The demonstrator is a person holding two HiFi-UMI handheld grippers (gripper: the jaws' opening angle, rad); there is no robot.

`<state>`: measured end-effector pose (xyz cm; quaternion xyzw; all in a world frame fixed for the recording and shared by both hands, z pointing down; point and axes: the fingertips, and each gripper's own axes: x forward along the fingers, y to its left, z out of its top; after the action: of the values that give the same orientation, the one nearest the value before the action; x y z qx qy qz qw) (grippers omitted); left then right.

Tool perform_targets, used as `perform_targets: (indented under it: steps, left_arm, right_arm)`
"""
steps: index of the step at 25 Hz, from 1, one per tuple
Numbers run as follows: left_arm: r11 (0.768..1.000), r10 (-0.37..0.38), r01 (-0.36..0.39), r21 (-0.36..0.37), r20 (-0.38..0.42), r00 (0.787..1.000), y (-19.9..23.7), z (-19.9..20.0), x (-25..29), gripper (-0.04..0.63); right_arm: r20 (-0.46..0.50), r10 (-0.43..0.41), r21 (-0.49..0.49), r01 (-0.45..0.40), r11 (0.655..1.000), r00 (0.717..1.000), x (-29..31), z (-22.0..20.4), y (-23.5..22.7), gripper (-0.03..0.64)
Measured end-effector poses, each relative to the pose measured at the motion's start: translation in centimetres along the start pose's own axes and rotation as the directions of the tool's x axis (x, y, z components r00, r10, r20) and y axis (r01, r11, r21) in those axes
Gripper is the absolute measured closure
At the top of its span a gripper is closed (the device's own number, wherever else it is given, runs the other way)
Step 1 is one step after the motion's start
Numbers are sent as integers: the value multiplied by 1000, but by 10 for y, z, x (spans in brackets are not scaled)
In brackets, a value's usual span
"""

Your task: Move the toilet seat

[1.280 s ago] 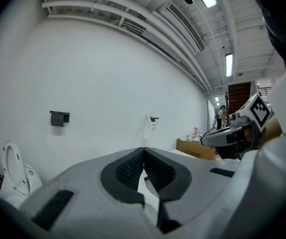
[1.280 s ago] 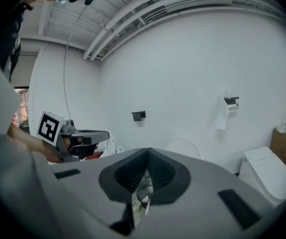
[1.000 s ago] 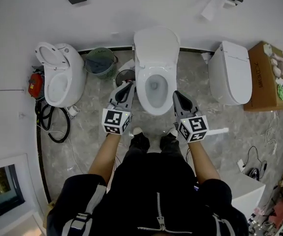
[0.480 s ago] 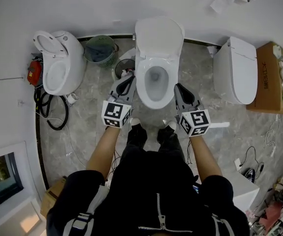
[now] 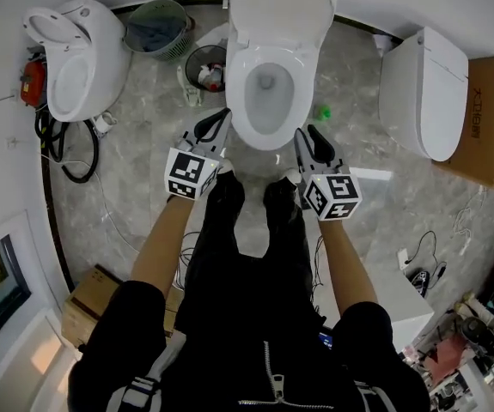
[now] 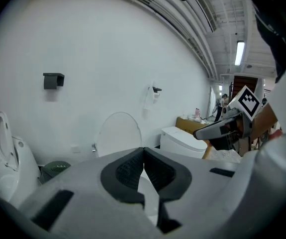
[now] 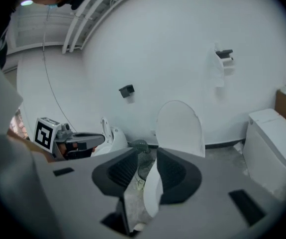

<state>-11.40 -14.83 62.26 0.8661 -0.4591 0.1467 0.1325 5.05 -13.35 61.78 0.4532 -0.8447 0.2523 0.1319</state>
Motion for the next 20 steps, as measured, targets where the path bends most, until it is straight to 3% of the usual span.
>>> perform_targets:
  steps: [5,7,9,12,13,17,18,20]
  left_arm:
    - [998,28,-30,-54,-39,999,2,-64,17,588]
    - [992,19,-28,-122,-75,997,4,-95,26,493]
    - [971,-10,-11,-238,-86,996,6,-125,35,422]
    - [911,-12,-31,-412,-101,995,14,-174,48,346]
    - [902,-12,-45,-429,-129,992,15,-193,53,336]
    - [921,-64,-46,-386,-265,962,1,-267,77,334]
    - [913,-76,-50,-406,-288,955,-2,-284,82,334]
    - [874,-85,-85,-479,-322,943,-4,-314,90,303]
  right_arm:
    - [-121,-34,89,45,995,992,23,-75,-26,462]
    - [-155,-42,125,62,990,987,34,-102,-36,439]
    - [-192,-49,168,82,982,980,47,-130,-46,393]
    - [-258,-76,246,142,959,963,65,-180,-65,366]
    - [-278,-86,275,165,947,957,70,-197,-72,360]
    - [-344,-105,361,235,903,933,88,-259,-97,343]
    - [-358,-106,381,249,891,928,92,-273,-103,339]
    - [-382,-103,424,273,863,919,99,-297,-112,335]
